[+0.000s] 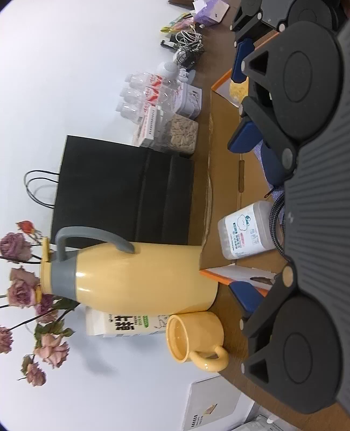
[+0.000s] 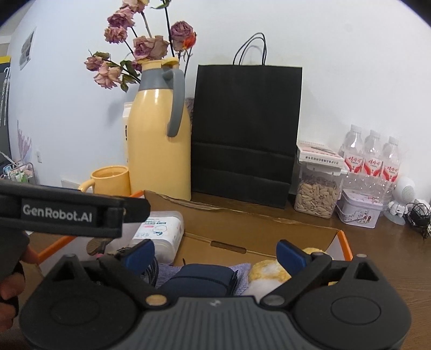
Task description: Organize objects
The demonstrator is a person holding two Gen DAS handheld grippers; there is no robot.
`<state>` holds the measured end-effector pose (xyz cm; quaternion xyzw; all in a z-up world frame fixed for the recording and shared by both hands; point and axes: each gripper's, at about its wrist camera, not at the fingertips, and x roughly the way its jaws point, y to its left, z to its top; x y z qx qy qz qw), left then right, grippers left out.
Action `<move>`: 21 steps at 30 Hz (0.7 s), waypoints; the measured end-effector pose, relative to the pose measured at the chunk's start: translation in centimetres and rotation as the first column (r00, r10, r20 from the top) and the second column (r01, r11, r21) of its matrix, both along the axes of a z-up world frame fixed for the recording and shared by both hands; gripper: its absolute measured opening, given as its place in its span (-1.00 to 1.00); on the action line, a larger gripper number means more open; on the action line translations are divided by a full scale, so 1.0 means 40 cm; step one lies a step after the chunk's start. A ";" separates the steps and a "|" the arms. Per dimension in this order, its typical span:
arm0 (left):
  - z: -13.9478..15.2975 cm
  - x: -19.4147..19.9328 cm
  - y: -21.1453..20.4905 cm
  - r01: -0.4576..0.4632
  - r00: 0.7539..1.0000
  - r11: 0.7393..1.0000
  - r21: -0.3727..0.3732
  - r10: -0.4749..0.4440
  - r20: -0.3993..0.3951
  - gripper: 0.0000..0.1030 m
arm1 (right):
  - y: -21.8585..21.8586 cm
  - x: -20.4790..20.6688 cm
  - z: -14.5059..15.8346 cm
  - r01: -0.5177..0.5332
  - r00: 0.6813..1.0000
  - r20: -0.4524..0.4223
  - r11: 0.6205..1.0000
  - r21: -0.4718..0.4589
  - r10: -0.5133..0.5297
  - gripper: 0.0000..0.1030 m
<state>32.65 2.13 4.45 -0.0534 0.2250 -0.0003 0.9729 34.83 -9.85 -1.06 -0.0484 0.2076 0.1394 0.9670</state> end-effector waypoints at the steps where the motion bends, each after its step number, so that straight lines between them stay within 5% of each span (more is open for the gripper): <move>1: 0.005 -0.011 0.000 -0.003 1.000 1.000 0.000 0.003 0.006 1.00 | -0.001 -0.011 0.005 0.000 1.000 0.007 1.000 0.000 0.000 0.89; 21: 0.034 -0.292 0.005 0.016 1.000 1.000 0.020 -0.016 0.021 1.00 | -0.033 -0.300 0.017 -0.083 0.997 -0.002 0.996 -0.022 0.083 1.00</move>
